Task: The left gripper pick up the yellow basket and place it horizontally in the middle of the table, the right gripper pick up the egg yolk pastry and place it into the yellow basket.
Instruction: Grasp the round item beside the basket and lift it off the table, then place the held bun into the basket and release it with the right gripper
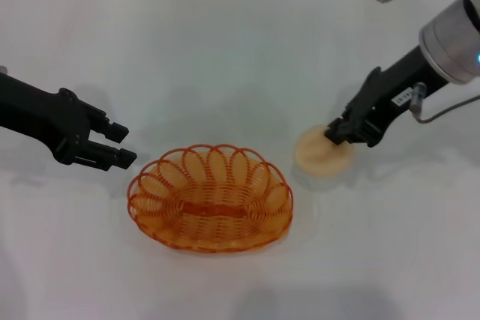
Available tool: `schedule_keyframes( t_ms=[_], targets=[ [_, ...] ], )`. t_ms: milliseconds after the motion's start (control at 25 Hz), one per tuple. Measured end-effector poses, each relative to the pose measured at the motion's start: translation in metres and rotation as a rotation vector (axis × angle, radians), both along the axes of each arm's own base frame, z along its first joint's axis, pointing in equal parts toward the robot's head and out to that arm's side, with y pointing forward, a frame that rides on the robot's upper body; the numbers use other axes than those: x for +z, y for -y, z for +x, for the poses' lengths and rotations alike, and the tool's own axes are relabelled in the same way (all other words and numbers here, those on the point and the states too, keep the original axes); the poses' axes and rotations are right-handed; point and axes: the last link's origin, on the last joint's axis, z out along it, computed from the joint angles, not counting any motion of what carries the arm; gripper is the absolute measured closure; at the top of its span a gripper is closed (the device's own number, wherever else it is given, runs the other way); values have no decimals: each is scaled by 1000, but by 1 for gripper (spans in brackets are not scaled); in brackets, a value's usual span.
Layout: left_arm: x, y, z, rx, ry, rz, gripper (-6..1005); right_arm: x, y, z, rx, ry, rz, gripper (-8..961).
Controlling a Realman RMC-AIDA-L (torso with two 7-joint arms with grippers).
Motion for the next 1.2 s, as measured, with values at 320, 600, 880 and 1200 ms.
schedule_keyframes(
  t_ms=[320, 600, 880, 1200],
  targets=[
    [0, 0, 0, -15, -2, 0, 511, -17, 7, -23, 63, -6, -48, 938],
    [0, -2, -1, -23, -5, 10, 511, -32, 12, -35, 109, -28, -81, 938],
    [-1, -2, 1, -26, -1, 11, 511, -52, 19, -49, 163, -38, -125, 937],
    [-2, -1, 1, -25, 2, 9, 511, -69, 28, -59, 190, -78, -165, 917]
  ],
)
